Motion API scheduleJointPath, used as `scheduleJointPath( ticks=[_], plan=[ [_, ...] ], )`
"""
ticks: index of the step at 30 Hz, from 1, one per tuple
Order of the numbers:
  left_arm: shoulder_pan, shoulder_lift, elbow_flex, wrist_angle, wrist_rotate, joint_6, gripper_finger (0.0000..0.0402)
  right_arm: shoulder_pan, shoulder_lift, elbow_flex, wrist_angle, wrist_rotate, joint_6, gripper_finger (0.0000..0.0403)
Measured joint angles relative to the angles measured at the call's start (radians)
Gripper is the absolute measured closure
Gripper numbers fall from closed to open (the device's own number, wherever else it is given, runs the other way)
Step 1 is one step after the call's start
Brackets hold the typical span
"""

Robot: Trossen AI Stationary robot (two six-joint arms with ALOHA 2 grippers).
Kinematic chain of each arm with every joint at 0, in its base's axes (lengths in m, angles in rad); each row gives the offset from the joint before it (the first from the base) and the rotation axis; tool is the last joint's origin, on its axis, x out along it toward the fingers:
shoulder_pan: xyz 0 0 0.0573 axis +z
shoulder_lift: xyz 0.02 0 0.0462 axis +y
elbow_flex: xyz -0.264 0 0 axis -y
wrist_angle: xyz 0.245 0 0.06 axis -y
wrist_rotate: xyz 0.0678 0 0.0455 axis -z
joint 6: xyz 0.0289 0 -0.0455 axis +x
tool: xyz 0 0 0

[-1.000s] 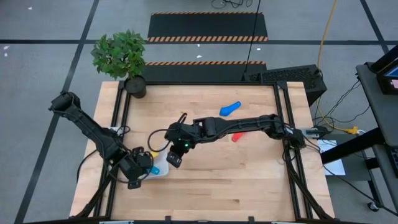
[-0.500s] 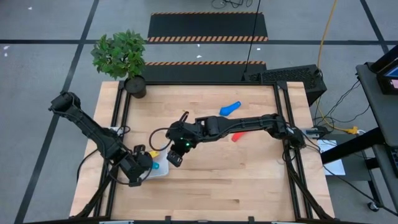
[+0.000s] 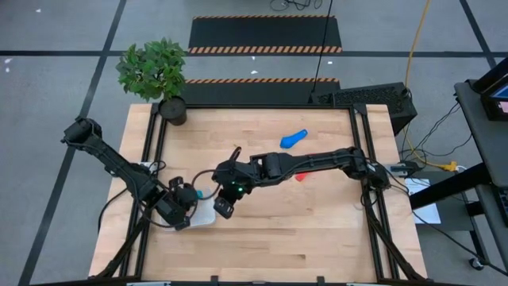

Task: Nest measuring cups in basket
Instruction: Stack the light blue measuring cup on top of the yellow measuring cup in the white bin, then stack the red measuring cup on top of the light blue measuring cup in the white bin

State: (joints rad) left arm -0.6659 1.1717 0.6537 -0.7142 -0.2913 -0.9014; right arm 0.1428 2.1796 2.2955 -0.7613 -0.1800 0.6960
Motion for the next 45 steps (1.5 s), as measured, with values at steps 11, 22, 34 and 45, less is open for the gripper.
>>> scheduleJointPath(
  ticks=[11,22,34,45],
  plan=[
    [0.000,-0.002,0.019,0.037,-0.013,-0.066,0.0393,0.003,-0.015,0.000,-0.005,0.001,0.000,0.0399],
    [0.001,-0.009,0.124,0.040,-0.057,-0.096,0.0394,-0.037,-0.067,0.001,-0.242,0.089,-0.011,0.0399],
    [0.031,-0.009,0.127,0.129,-0.061,-0.225,0.0398,-0.064,-0.164,0.000,-0.770,0.326,0.054,0.0398],
    [0.080,-0.009,0.128,0.196,-0.077,-0.200,0.0391,-0.094,-0.284,-0.152,-0.772,0.385,-0.010,0.0397]
  ],
)
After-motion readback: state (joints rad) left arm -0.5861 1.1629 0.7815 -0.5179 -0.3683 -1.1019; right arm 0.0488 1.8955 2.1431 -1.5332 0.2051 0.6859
